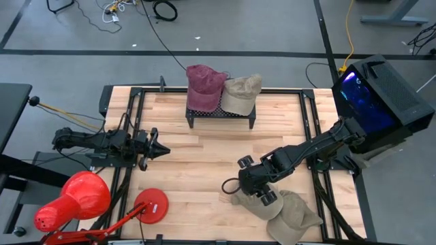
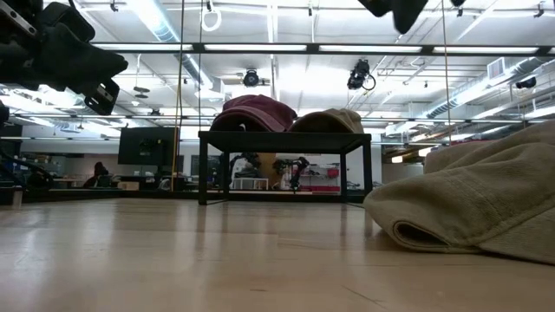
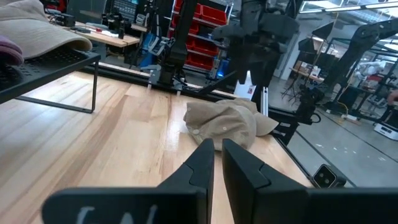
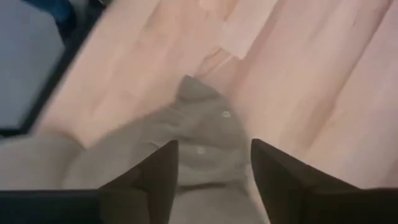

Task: Pick & Place hat
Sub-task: Stack the left brown cap on top of the brown cap on the shelf

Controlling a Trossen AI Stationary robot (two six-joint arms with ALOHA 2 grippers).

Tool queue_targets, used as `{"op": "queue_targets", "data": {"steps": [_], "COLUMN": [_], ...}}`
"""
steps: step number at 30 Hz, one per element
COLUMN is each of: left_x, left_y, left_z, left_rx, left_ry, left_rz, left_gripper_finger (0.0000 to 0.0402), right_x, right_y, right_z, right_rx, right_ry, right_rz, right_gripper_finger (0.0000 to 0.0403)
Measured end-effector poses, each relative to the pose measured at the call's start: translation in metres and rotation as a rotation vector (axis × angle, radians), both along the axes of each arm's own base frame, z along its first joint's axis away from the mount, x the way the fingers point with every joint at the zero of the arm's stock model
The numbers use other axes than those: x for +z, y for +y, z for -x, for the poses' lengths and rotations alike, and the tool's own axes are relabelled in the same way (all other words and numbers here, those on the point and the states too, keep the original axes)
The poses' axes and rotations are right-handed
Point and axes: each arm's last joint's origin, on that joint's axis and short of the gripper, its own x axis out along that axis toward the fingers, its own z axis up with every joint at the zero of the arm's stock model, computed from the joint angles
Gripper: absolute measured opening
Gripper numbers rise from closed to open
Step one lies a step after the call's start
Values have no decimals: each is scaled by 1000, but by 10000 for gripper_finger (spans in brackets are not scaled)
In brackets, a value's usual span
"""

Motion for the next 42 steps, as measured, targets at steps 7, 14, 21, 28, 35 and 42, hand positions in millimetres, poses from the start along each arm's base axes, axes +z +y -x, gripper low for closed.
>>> {"op": "queue_targets", "data": {"steps": [7, 14, 21, 28, 35, 42], "left_x": [0, 0, 0, 0, 0, 0], "left_y": [0, 0, 0, 0, 0, 0], "left_z": [0, 0, 0, 0, 0, 0], "left_rx": [0, 0, -1, -1, -1, -1], "left_ry": [-1, -1, -2, -2, -2, -2], "left_rz": [0, 0, 0, 1, 1, 1], "left_gripper_finger": [39, 39, 39, 39, 39, 39], "right_x": [-1, -2, -2, -3, -3, -1], "right_y": [-3, -6, -6, -7, -18, -23], "right_z": [2, 3, 5, 7, 2, -6], "right_rx": [244, 570, 731, 774, 861, 1045], "right_ry": [-46, -81, -88, -69, -87, -198], "right_rz": [179, 362, 389, 363, 336, 346], "right_gripper_finger": [255, 276, 268, 261, 260, 261]}}
